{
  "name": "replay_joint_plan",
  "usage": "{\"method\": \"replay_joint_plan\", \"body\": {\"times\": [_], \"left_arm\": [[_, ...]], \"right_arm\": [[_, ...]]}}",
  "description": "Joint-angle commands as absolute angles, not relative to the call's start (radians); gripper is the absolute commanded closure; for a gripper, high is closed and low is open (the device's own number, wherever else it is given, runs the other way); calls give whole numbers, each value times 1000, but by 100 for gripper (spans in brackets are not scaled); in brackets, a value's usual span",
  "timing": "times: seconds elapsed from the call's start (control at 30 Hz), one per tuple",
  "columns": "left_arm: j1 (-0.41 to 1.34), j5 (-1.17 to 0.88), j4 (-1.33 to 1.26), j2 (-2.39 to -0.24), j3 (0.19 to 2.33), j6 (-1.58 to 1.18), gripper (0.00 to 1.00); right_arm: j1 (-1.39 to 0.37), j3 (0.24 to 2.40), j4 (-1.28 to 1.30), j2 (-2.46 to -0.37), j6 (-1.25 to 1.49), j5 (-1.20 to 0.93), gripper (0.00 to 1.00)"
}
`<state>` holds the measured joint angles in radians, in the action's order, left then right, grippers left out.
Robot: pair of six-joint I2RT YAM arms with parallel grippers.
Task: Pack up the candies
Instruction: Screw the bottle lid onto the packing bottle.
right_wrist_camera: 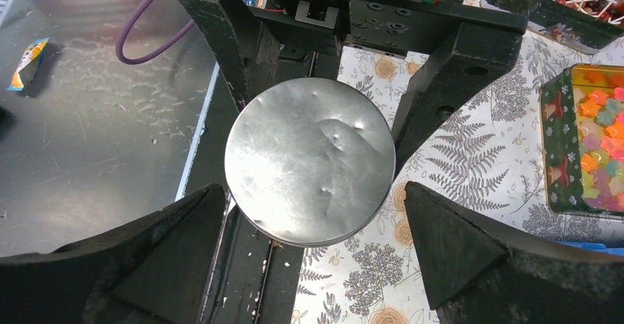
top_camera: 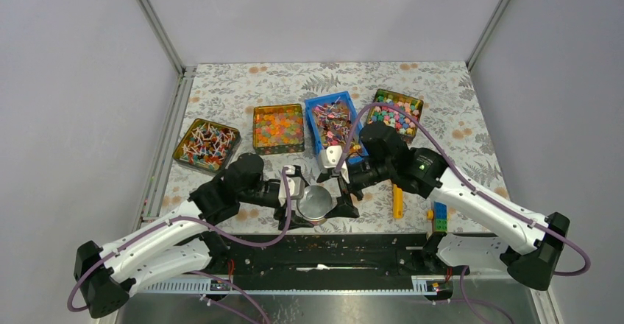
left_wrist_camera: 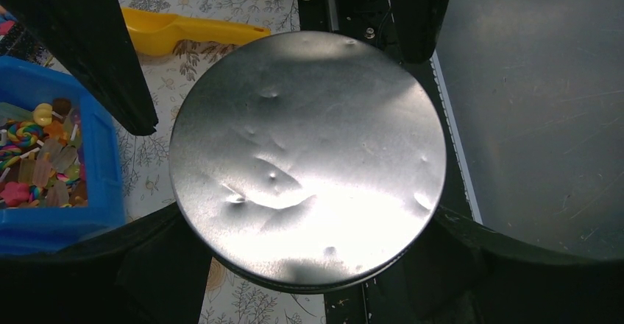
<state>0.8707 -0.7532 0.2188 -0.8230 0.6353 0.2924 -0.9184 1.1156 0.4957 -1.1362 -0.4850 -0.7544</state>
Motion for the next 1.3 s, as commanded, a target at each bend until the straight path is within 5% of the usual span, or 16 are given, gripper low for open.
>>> {"method": "replay_joint_plan", "body": {"times": [0.0, 0.63, 1.03, 1.27], "left_arm": [[870, -801, 167, -824, 696, 317, 50], [871, -799, 167, -822, 710, 321, 50], [871, -696, 143, -818, 717, 282, 53], [872, -603, 119, -816, 722, 258, 54]], "right_arm": [[-931, 1166, 521, -1143, -523, -784, 0], [-951, 1199, 536, -1187, -523, -749, 4], [-999, 1134, 457, -1180, -381, -531, 20], [-1054, 1111, 389, -1201, -211, -385, 38]]}}
